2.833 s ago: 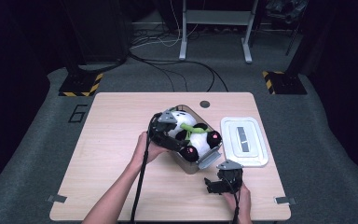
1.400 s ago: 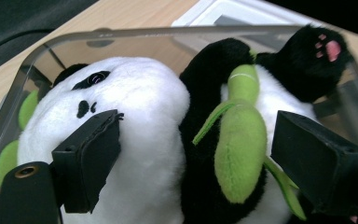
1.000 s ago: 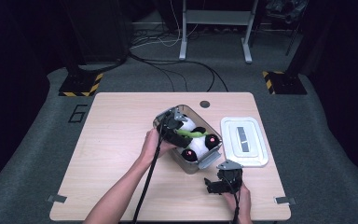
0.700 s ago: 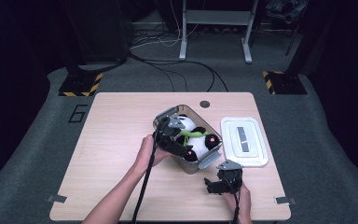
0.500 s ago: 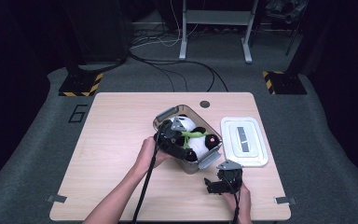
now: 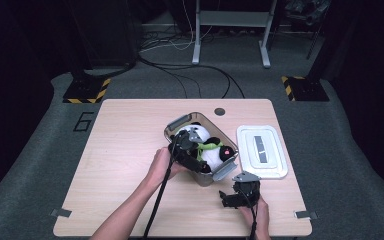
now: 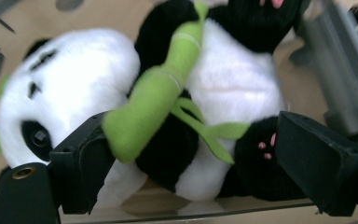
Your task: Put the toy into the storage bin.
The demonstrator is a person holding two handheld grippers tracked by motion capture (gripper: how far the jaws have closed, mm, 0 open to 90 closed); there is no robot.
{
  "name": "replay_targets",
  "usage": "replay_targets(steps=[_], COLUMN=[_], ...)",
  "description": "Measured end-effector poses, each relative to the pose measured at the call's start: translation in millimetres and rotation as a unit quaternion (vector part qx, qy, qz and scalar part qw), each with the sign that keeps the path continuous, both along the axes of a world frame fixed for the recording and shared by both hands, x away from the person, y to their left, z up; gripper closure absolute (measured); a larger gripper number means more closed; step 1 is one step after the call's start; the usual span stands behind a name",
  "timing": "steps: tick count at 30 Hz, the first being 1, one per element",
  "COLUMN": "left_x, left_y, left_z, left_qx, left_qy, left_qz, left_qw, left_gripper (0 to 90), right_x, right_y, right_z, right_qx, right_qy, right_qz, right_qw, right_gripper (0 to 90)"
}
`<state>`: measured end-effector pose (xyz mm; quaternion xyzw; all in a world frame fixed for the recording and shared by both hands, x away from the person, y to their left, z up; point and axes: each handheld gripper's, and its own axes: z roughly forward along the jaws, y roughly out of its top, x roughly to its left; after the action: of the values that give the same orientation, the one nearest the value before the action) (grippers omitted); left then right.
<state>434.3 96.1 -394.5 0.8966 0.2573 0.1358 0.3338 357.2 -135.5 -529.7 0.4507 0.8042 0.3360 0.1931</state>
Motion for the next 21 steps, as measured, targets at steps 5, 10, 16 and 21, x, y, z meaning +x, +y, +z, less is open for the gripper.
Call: replay_targets(steps=[5, 10, 16, 21], left_x=[8.0, 27.6, 39.9, 45.2], left_y=[0.8, -7.7, -18.2, -22.9], left_z=[8.8, 5.5, -3.7, -8.3], left_qx=[-0.034, -0.015, 0.04, 0.052], left_qy=[-0.005, 0.012, 0.049, 0.064], left_qz=[0.008, 0.034, 0.046, 0.05], left_qw=[0.9994, 0.9992, 0.9969, 0.9953], left_gripper=[13.2, 13.6, 14.3, 13.7], right_x=[0.1, 0.0, 0.1, 0.0], right_y=[0.0, 0.5, 0.1, 0.0], right_z=[0.0, 0.0, 0.1, 0.1], right_qx=[0.0, 0.003, 0.001, 0.001], right_qy=[0.0, 0.0, 0.001, 0.001], right_qz=[0.0, -0.003, -0.001, 0.001], right_qw=[1.0, 1.0, 1.0, 1.0], right_gripper=[0.8, 0.8, 0.8, 0.9])
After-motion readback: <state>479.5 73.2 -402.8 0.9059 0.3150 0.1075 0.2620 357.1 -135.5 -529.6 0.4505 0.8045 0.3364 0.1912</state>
